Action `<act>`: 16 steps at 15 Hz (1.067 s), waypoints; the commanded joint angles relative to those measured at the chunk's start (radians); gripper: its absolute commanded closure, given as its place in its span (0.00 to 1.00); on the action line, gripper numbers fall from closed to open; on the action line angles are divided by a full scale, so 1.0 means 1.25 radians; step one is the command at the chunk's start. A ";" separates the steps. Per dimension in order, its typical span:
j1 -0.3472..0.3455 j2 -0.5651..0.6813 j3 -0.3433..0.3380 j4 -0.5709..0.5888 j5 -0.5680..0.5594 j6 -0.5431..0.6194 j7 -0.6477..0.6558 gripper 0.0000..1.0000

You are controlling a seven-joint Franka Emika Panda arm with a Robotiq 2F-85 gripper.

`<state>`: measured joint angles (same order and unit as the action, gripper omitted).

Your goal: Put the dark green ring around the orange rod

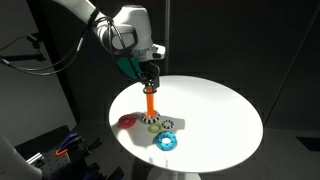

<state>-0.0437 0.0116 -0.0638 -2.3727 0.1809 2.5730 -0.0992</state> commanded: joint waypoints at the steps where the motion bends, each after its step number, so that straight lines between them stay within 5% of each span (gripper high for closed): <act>1: -0.001 0.027 0.009 0.039 0.038 -0.012 -0.012 0.56; 14: -0.011 0.079 0.018 0.105 0.059 -0.097 0.000 0.56; 15: -0.013 0.082 0.017 0.110 0.058 -0.108 -0.001 0.08; 16: -0.015 0.085 0.017 0.116 0.058 -0.117 -0.001 0.06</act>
<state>-0.0502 0.0923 -0.0445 -2.2801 0.2363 2.4869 -0.1009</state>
